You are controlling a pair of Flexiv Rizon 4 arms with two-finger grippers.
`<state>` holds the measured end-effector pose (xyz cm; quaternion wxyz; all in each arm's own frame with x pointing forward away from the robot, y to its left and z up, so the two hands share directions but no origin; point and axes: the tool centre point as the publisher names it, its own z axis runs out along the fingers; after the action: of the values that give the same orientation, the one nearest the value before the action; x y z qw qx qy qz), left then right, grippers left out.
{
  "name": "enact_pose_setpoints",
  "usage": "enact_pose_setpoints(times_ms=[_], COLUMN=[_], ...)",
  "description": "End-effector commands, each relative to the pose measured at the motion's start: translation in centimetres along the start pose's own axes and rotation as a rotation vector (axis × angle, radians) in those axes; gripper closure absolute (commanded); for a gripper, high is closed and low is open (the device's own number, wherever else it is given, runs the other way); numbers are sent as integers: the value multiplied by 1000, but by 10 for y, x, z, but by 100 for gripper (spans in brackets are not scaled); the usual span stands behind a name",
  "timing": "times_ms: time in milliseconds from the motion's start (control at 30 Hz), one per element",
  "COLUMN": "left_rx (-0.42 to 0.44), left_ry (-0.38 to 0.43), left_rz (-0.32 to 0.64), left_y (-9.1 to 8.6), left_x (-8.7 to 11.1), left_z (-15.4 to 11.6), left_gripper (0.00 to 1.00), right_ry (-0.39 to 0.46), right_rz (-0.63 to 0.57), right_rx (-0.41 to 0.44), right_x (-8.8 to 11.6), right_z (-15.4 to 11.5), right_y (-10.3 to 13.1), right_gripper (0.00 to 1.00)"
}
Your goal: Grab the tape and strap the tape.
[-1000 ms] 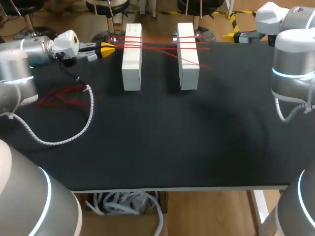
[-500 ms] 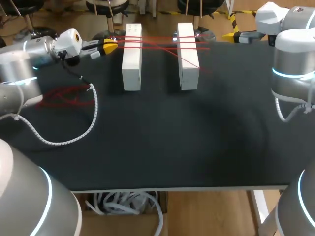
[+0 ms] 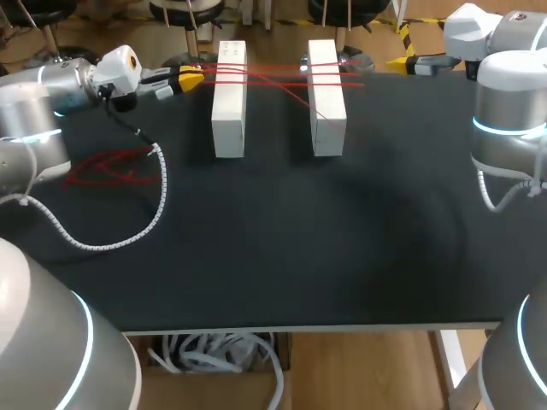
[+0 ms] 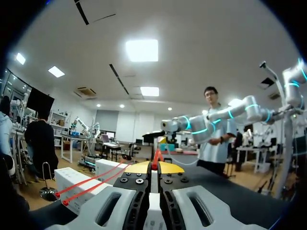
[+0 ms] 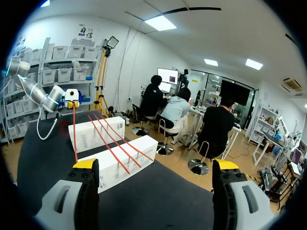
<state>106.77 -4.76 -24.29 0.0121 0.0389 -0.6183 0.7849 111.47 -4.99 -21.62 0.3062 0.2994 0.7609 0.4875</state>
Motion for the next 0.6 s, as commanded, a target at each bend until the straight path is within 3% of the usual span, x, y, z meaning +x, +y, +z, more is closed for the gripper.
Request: enact_pose_setpoints(times_ms=[33, 333, 600], left_rx=[-3, 47, 102], left_ry=[-5, -7, 12], left_rz=[0, 21, 49], left_y=[-1, -12, -30], left_x=[1, 2, 15], left_z=[1, 7, 34], left_gripper=[100, 100, 100], right_ry=[0, 0, 0], right_rz=[0, 0, 0], right_rx=[-2, -2, -2], right_x=[0, 0, 0], right_z=[0, 0, 0], right_y=[0, 0, 0], right_gripper=[0, 0, 0])
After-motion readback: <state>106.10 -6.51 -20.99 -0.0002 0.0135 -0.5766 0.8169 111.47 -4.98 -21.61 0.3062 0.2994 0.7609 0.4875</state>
